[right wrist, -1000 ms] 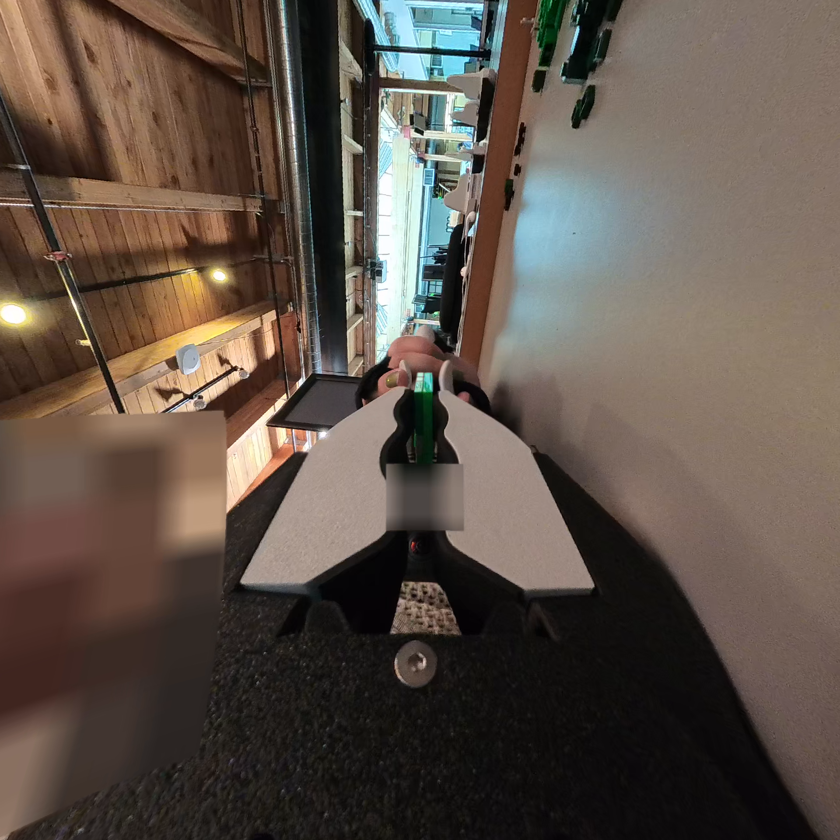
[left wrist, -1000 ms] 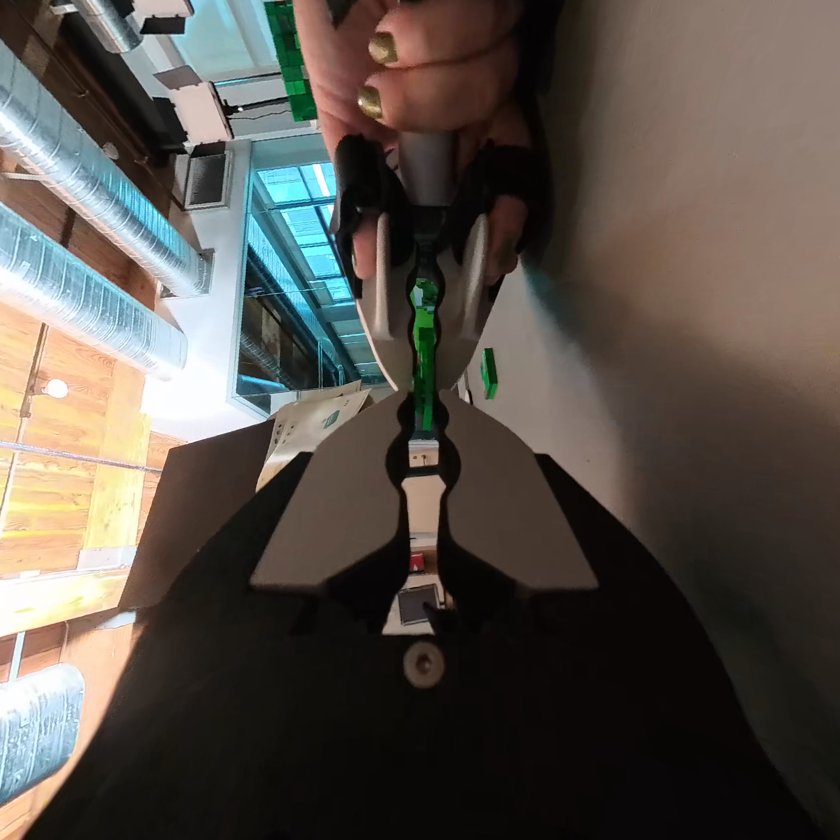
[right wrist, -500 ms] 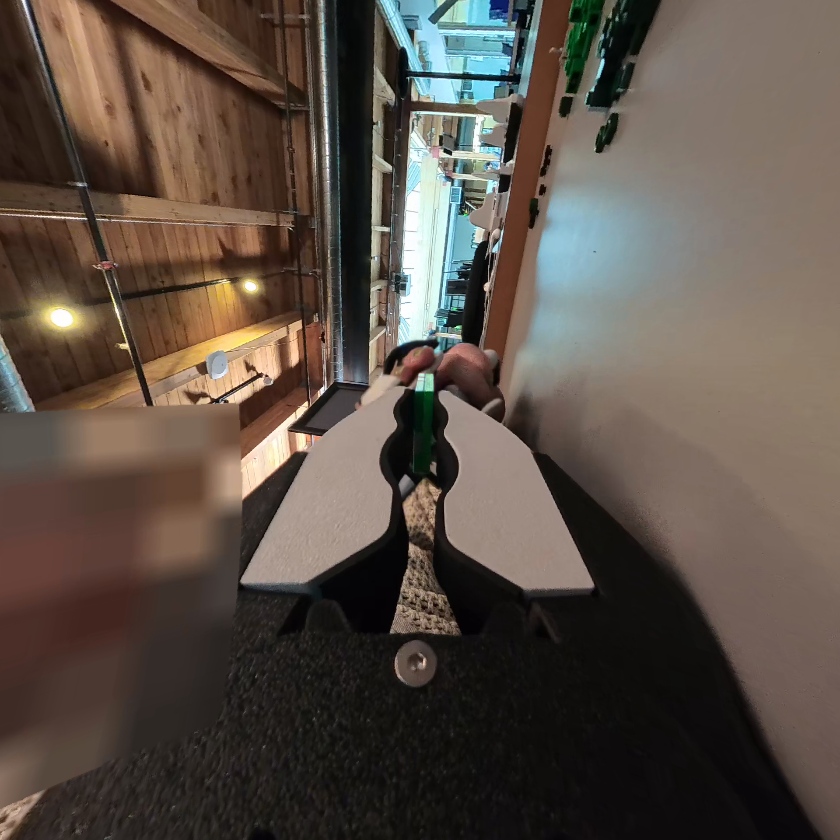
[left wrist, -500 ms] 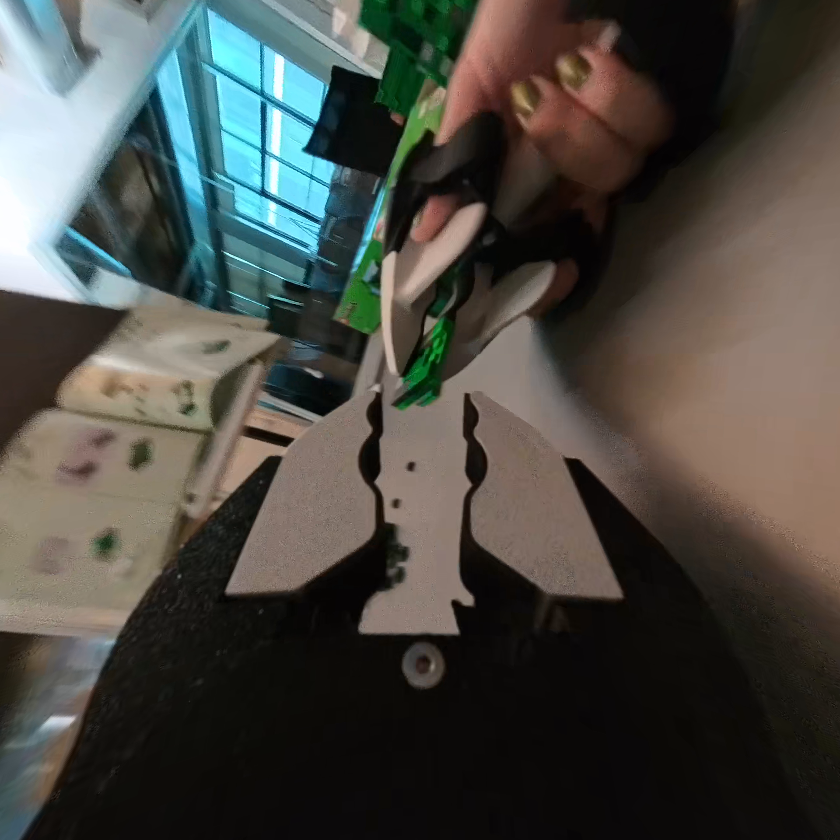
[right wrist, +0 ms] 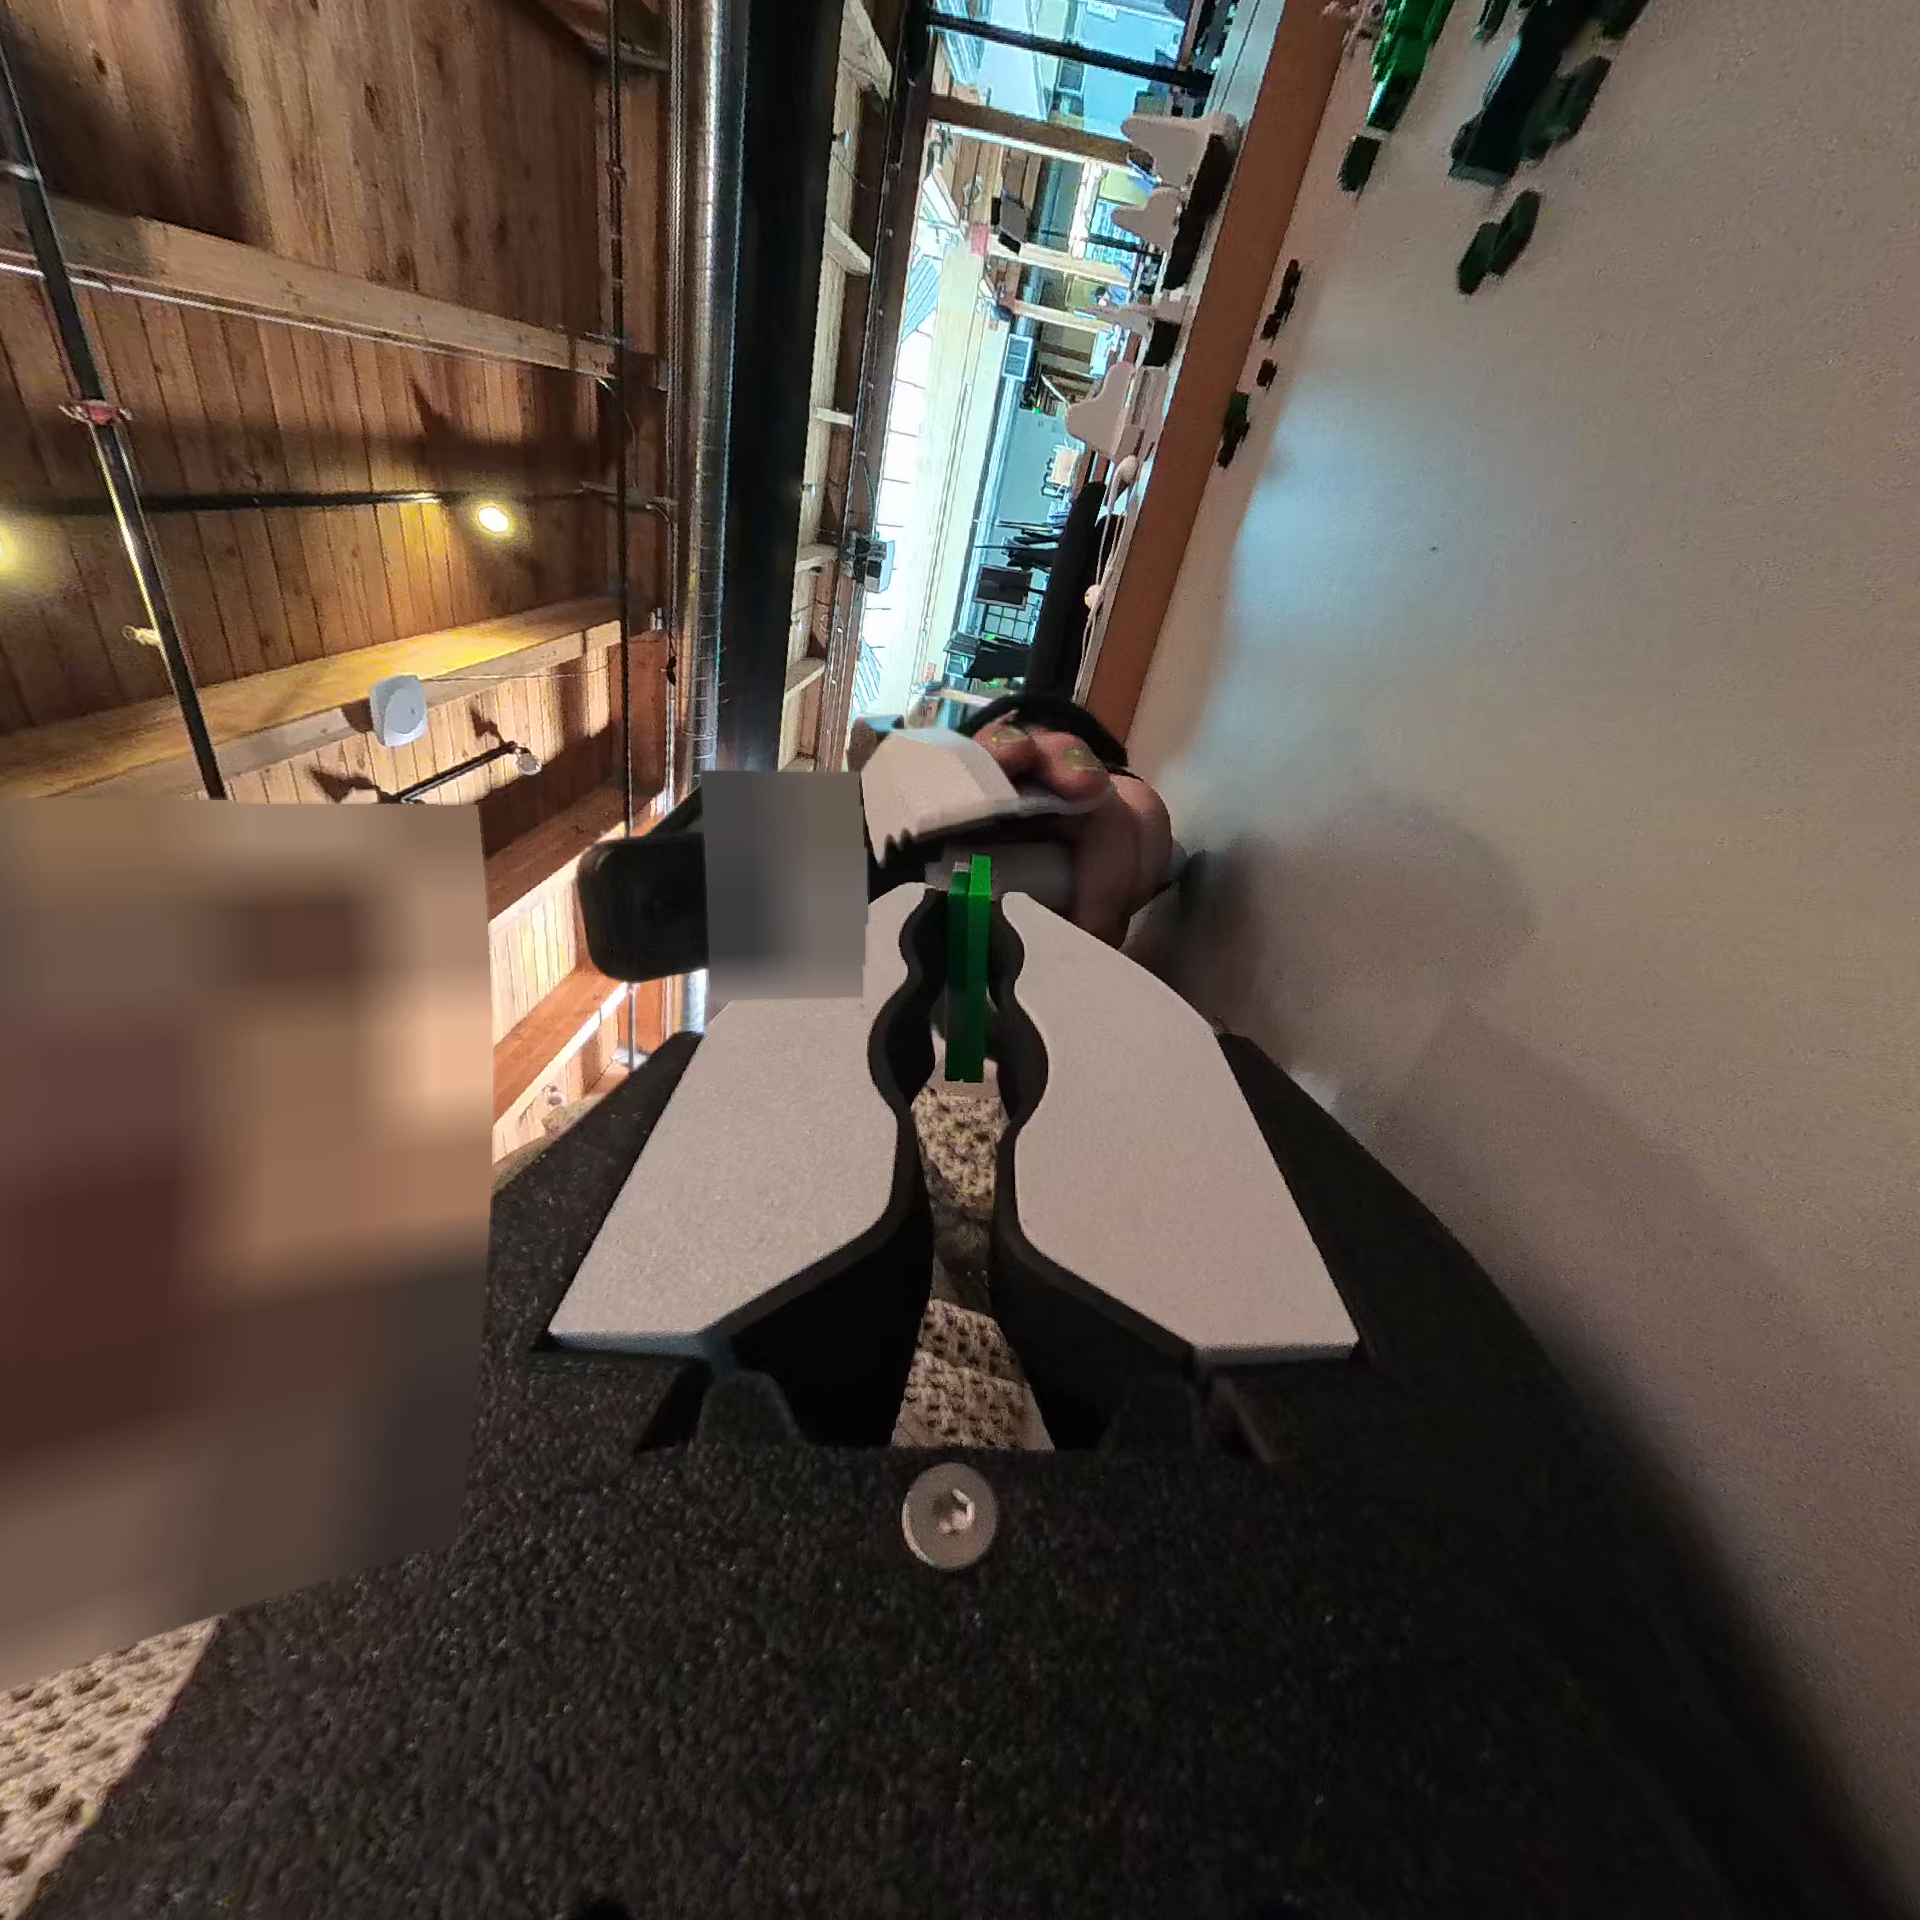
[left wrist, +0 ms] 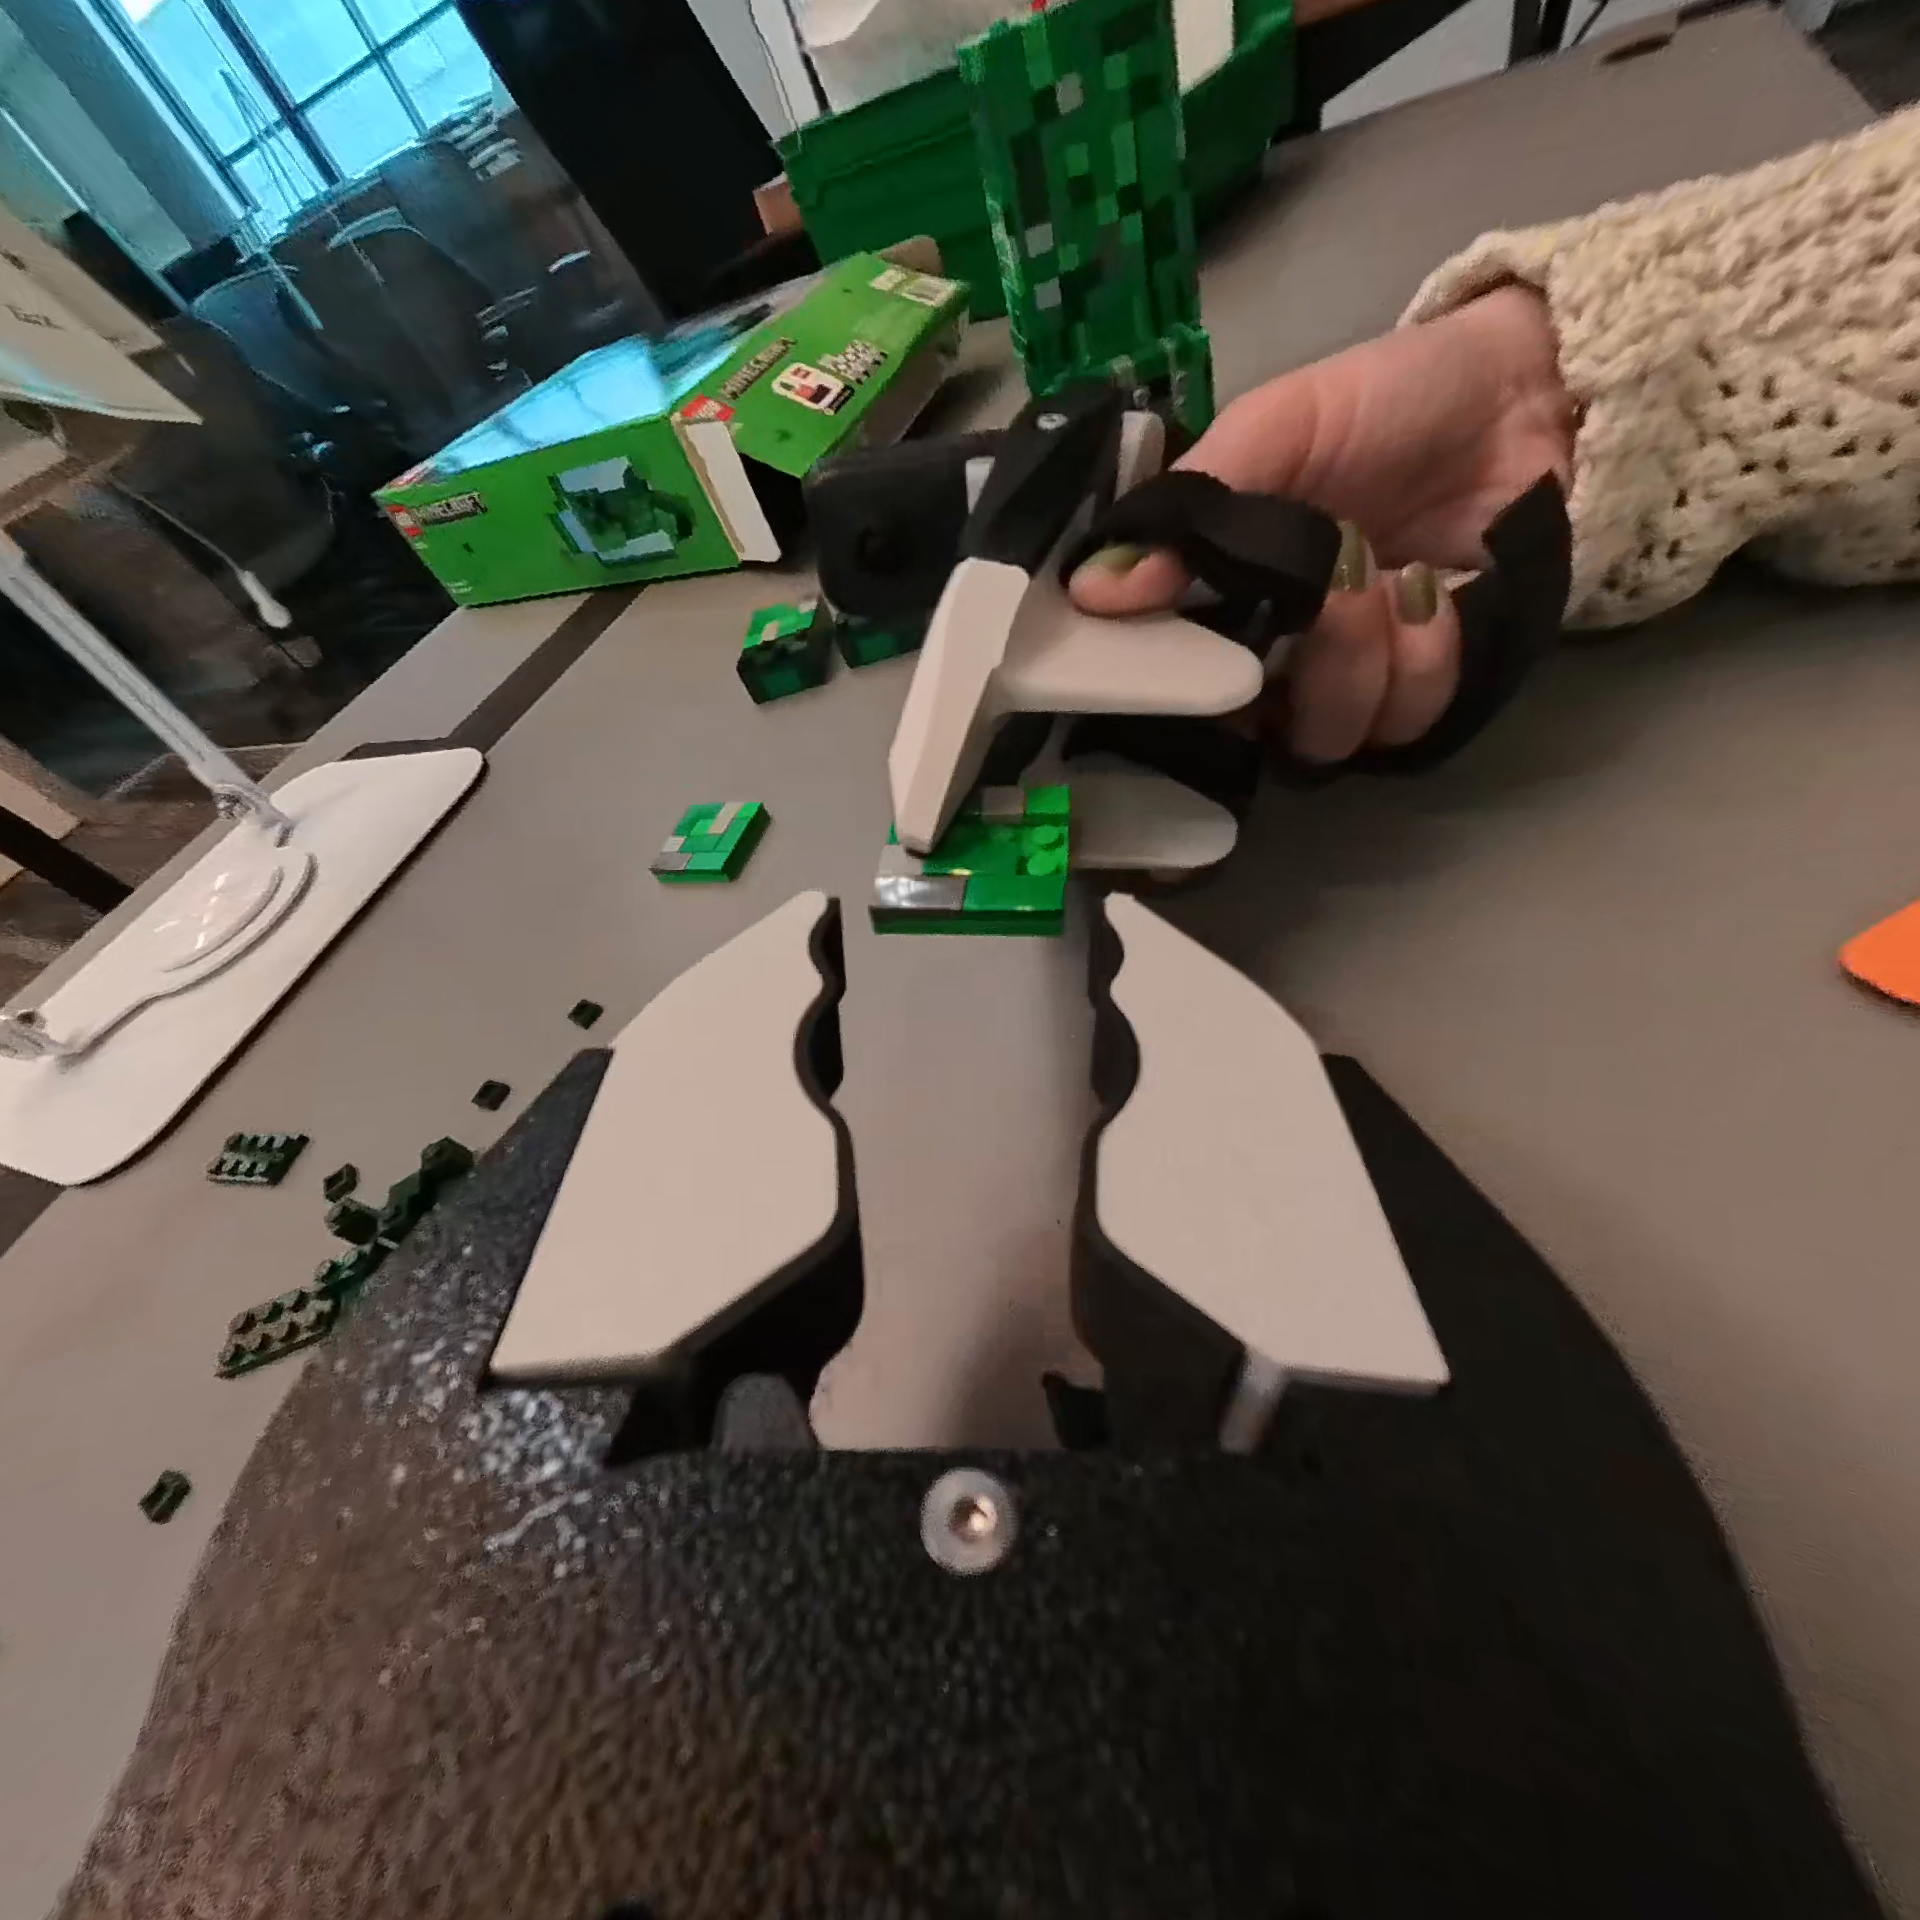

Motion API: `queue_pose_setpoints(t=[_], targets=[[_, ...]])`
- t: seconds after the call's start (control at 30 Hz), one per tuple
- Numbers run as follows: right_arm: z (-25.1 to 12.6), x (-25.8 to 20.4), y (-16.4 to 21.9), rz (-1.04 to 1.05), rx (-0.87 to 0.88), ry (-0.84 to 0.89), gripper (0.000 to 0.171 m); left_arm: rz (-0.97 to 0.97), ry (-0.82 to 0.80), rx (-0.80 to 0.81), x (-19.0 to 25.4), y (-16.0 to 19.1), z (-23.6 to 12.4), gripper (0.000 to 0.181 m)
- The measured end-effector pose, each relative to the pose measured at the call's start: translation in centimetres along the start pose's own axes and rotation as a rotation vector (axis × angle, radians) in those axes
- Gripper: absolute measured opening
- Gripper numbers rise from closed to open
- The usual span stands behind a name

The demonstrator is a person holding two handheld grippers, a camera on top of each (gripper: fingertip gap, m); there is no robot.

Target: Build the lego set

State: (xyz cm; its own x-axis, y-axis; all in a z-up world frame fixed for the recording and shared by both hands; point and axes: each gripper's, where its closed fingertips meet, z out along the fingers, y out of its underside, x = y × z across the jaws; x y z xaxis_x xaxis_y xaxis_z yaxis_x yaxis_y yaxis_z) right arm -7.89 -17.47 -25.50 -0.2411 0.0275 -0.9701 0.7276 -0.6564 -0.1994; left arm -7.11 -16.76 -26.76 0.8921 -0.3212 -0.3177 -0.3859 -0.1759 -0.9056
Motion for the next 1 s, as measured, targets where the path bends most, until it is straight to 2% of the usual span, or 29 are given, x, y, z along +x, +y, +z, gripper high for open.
queue_pose_setpoints(t=[0.03, 0.1, 0.23, 0.3, 0.47, 0.63, 0.77, 0.9, 1.0], targets=[[0.0, 0.0, 0.1, -0.003, -0.004, -0.001, 0.006, 0.012, -0.003, -0.004, 0.1, 0.0, 0.0, 0.042], [0.1, -0.1, 0.1, -0.004, -0.008, -0.004, 0.006, 0.022, -0.015, 0.001, 0.0, 0.0, 0.0, 0.035], [0.0, 0.0, 0.0, -0.001, -0.003, -0.004, 0.006, 0.038, -0.036, 0.000, -0.1, 0.0, 0.1, 0.035], [0.0, -0.1, 0.0, 0.000, -0.003, -0.006, 0.006, 0.039, -0.045, -0.003, -0.2, 0.0, 0.1, 0.041], [0.1, -0.1, 0.0, -0.019, -0.001, 0.000, 0.017, 0.061, -0.039, 0.010, -0.1, -0.1, 0.0, 0.035], [-0.6, -1.9, -1.0, -0.241, 0.040, 0.017, 0.031, 0.015, -0.042, 0.022, -1.1, 0.1, -0.6, 0.034], [-2.0, -3.7, -2.7, -0.500, 0.120, 0.060, 0.032, -0.025, -0.065, 0.012, -2.1, 0.4, -1.1, 0.034], [-3.1, -2.2, -4.1, -0.767, 0.188, 0.272, 0.027, -0.035, -0.126, -0.036, -3.4, 1.4, -1.3, 0.034], [-3.3, -1.8, -4.5, -0.882, 0.140, 0.372, 0.027, -0.019, -0.187, -0.058, -4.4, 1.9, -1.5, 0.034]])
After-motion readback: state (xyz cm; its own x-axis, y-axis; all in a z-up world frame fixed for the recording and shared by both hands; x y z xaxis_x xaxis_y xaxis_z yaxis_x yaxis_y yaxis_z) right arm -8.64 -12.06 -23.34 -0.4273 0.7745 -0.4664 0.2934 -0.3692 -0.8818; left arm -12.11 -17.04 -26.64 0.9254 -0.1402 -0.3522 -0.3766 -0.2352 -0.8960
